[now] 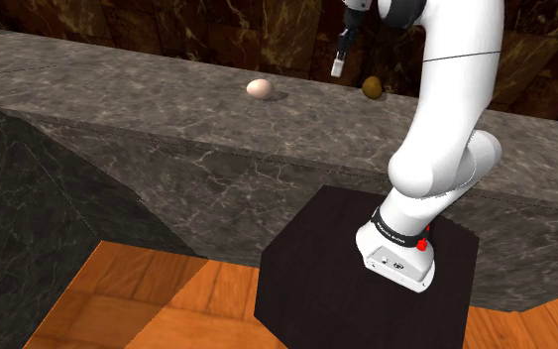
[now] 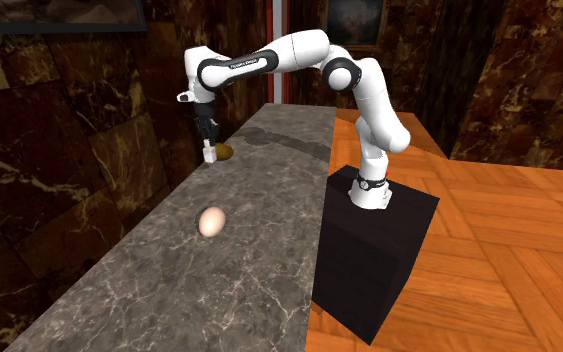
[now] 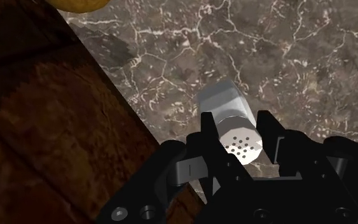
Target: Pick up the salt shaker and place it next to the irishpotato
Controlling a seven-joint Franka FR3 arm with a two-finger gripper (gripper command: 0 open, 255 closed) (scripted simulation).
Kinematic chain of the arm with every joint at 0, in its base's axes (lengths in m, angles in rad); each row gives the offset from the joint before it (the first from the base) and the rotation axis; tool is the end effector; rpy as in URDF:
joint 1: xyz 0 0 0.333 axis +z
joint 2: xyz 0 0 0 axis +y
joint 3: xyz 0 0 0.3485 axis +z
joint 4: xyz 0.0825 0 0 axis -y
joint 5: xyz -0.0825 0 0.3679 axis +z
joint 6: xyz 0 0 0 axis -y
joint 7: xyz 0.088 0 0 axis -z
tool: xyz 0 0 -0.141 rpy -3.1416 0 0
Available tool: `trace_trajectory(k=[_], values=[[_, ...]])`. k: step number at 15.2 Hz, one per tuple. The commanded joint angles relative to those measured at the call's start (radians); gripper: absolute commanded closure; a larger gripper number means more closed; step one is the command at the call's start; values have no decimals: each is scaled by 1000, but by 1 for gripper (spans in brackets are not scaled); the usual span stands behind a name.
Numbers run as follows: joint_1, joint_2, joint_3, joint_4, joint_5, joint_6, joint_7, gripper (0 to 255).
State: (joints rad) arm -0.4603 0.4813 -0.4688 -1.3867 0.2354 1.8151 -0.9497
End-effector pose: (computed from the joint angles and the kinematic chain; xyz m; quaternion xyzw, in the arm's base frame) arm 0.4777 -0.4960 0.4551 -1.0000 -0.0046 -0.0065 0.0059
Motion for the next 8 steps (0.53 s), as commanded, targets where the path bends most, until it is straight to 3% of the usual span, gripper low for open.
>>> trace_trajectory(k=[1,8], values=[[1,4,1,-20,3,24,-3,255],[5,22,8,-90,14,108,-13,255]])
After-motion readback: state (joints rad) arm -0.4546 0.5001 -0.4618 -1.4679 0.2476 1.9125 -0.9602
